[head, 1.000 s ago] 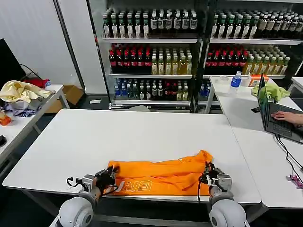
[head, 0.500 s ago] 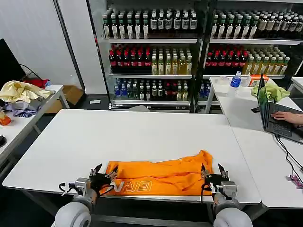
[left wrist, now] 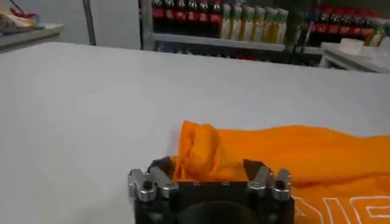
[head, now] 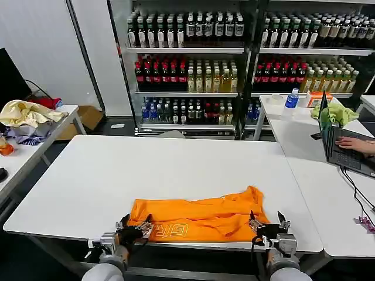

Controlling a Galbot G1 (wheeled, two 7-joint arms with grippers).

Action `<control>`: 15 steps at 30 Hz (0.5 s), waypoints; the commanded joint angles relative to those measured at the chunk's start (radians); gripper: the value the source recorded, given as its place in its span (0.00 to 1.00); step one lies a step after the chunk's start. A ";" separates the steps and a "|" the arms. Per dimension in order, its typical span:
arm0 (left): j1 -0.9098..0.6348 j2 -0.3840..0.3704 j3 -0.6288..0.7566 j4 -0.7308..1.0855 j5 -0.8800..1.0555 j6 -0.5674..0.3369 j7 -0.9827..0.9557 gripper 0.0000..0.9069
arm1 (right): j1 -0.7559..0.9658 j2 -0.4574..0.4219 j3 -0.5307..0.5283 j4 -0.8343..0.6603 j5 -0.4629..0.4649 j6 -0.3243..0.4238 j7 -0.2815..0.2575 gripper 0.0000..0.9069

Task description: Fold and organize the clothes.

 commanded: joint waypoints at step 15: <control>-0.016 -0.004 -0.066 0.014 -0.064 -0.011 0.018 0.01 | -0.012 -0.006 0.010 0.018 -0.002 0.003 -0.006 1.00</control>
